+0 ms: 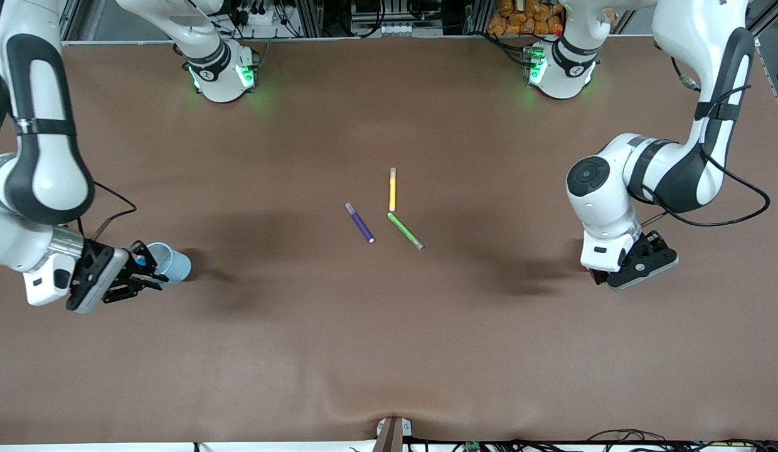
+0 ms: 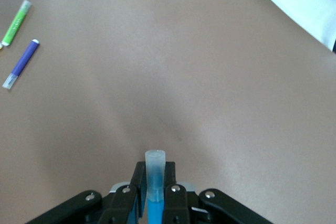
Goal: Place pink and blue markers in matching cups
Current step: 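Drop the pink marker into the pink cup while the right gripper carries the blue marker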
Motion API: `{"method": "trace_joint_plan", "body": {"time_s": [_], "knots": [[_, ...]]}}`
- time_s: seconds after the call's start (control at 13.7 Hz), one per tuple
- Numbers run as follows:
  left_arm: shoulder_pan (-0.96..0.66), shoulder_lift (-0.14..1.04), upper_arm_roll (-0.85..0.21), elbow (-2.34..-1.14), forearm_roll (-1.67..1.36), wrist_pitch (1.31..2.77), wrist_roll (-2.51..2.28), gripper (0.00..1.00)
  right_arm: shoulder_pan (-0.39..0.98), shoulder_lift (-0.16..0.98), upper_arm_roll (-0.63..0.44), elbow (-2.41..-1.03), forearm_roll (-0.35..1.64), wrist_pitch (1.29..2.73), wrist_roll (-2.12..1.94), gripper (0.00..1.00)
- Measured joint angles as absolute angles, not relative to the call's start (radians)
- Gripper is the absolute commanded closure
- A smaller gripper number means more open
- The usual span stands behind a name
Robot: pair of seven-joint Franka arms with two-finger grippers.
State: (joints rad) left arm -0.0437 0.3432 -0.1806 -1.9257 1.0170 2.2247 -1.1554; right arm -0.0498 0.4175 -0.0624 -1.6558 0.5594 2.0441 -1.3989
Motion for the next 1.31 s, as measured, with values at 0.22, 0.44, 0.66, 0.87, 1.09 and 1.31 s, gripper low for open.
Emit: {"method": "trace_joint_plan", "body": {"time_s": [0.22,0.44,0.66,0.87,1.09,1.31], "knots": [[-0.043,0.343,-0.182,-1.900,1.011,2.224,-1.117,0.00,-0.103,0.417,-0.063,-1.662,0.686,1.965,-1.567,1.00],[-0.039,0.343,-0.182,-1.857,0.932,2.219,-1.006,0.00,-0.161,0.417,-0.062,-1.666,0.778,1.880,-1.703,1.00],[-0.037,0.343,-0.181,-1.831,0.903,2.196,-0.957,0.00,-0.202,0.423,-0.062,-1.677,0.858,1.815,-1.830,1.00],[-0.037,0.340,-0.182,-1.823,0.856,2.195,-0.910,0.00,-0.228,0.463,-0.062,-1.693,0.919,1.726,-1.927,1.00],[-0.030,0.302,-0.178,-1.814,0.707,2.190,-0.757,0.00,-0.255,0.521,-0.062,-1.696,0.934,1.685,-1.991,1.00],[-0.023,0.227,-0.175,-1.813,0.530,2.134,-0.583,0.00,-0.265,0.539,-0.062,-1.696,0.938,1.665,-1.999,1.00]]}}
